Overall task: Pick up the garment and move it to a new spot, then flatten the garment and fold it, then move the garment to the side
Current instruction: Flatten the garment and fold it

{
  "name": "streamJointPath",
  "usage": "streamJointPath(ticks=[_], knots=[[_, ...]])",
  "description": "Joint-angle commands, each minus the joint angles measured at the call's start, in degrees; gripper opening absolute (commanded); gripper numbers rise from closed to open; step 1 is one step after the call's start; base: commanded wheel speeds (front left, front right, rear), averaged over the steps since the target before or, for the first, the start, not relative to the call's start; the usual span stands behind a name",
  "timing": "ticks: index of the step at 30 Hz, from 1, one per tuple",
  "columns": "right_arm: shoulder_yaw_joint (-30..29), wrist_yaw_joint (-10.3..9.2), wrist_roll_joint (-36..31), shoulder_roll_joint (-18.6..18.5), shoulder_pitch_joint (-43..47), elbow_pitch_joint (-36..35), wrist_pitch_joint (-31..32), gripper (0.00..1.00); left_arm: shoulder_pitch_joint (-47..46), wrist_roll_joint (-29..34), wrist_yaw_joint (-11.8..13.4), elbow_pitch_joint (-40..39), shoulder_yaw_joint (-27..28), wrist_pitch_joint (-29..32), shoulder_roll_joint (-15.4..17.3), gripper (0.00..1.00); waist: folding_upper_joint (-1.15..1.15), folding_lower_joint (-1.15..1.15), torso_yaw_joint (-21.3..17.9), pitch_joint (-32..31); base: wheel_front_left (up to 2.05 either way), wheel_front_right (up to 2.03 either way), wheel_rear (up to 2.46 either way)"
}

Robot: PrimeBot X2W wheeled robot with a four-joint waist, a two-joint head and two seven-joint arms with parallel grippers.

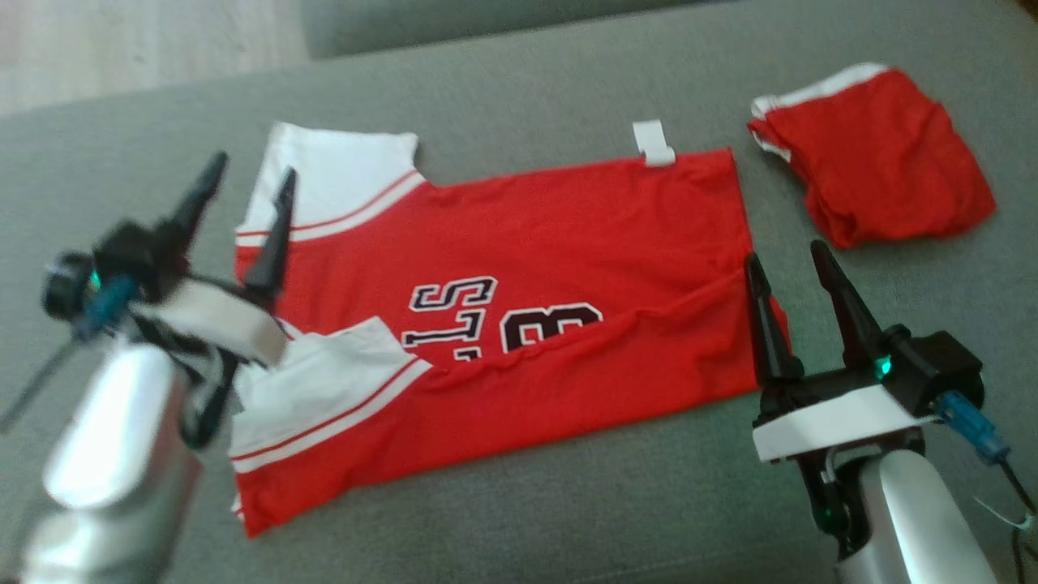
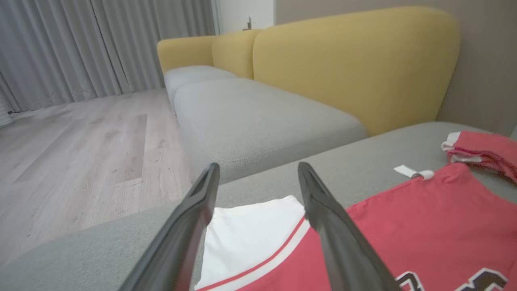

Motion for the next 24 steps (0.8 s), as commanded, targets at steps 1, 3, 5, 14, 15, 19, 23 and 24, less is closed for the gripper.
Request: streamJointPath(ticks=[1,3,5,14,15,19,23,24], knots=[[1.48,0.37,0.59,-0.28,-2.37,-2.18,-0.89,1.0,-4.15,0.07,-0.56,-0.2,1.08,1.34,3.23,1.0,0.0,-0.01,-2.32,3.0,0.0,0.0,0.0],[1.86,0.37,0.99,-0.28,-2.86,-2.25,-1.48,1.0,-7.73,-0.45,-1.52,2.41,-0.56,4.25,5.05,1.0,0.0,-0.01,-3.33,4.76,0.0,0.0,0.0],[2.26,0.37,1.31,-0.28,-3.46,-2.37,-2.1,1.0,-11.44,-2.2,-1.97,5.1,-1.71,7.2,6.56,1.0,0.0,-0.01,-4.31,6.48,0.0,0.0,0.0],[5.68,0.37,2.77,-0.28,-5.6,-2.67,-4.47,1.0,-23.68,-11.86,-2.18,13.69,-11.74,18.17,15.7,1.0,0.0,-0.01,-8.8,13.27,0.0,0.0,0.0],[5.97,0.37,2.93,-0.28,-5.7,-2.69,-4.68,1.0,-24.72,-12.45,-2.18,14.91,-12.21,18.81,16.33,1.0,0.0,-0.01,-9.08,13.77,0.0,0.0,0.0],[7.1,0.37,3.41,-0.28,-6.19,-2.66,-5.32,1.0,-28.14,-13.99,-2.19,19.29,-14.03,20.23,18.07,1.0,0.0,-0.01,-10.24,15.4,0.0,0.0,0.0],[7.34,0.37,3.64,-0.28,-6.59,-2.62,-5.63,1.0,-30.14,-14.71,-2.19,21.88,-15.31,20.42,18.86,1.0,0.0,-0.01,-10.97,16.52,0.0,0.0,0.0],[7.33,0.37,3.76,-0.28,-6.73,-2.64,-5.72,1.0,-30.76,-14.86,-2.19,22.65,-15.74,20.41,19.14,1.0,0.0,-0.01,-11.21,16.95,0.0,0.0,0.0]])
